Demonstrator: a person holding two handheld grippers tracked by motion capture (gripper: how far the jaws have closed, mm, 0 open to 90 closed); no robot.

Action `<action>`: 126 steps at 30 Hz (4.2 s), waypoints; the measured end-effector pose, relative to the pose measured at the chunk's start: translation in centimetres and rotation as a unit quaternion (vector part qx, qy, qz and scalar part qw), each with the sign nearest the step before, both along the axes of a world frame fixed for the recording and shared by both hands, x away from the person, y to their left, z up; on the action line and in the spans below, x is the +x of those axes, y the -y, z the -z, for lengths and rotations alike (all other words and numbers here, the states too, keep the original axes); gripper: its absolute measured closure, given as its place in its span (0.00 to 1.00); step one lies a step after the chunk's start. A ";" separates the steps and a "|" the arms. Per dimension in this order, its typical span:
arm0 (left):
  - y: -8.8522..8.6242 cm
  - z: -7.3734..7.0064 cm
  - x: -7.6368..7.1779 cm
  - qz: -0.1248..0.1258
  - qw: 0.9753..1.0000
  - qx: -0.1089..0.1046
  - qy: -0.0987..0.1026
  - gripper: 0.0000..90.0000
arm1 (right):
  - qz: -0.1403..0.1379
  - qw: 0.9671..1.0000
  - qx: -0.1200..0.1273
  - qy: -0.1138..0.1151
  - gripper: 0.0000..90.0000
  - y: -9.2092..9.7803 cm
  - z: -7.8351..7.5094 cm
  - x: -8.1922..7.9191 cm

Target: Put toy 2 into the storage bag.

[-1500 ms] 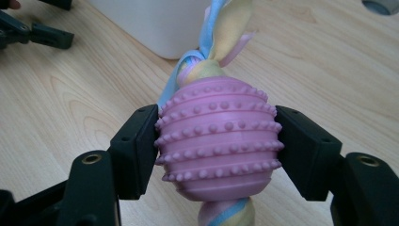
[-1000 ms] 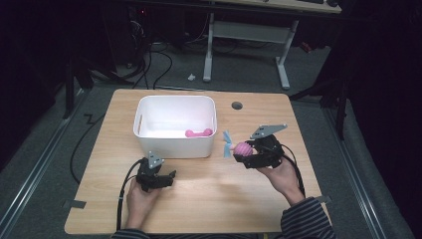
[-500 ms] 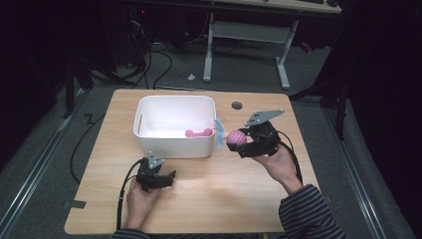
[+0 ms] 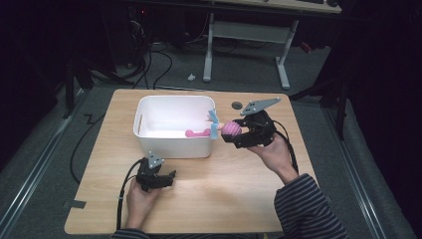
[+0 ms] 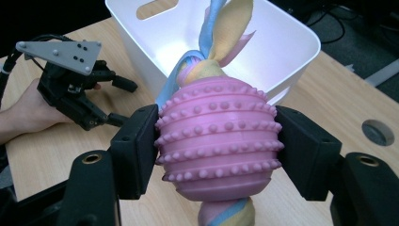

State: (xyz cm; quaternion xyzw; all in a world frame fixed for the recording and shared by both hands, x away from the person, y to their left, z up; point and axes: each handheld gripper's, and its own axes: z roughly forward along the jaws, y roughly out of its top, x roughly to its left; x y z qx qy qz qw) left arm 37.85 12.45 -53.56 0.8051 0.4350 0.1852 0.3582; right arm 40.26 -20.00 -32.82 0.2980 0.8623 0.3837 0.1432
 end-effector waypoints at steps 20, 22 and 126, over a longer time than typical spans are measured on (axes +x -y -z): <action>0.0 0.0 0.0 0.000 1.000 0.000 0.000 0.27 | -0.017 1.000 0.005 -0.007 0.38 -3.8 -1.2 3.5; 0.0 0.0 0.0 0.000 1.000 0.000 0.001 0.27 | -0.018 1.000 0.002 -0.012 0.38 -4.3 -1.1 4.0; 0.0 0.0 -0.1 0.001 1.000 0.001 0.001 0.26 | 0.113 0.992 0.050 0.021 0.41 6.7 0.8 -1.5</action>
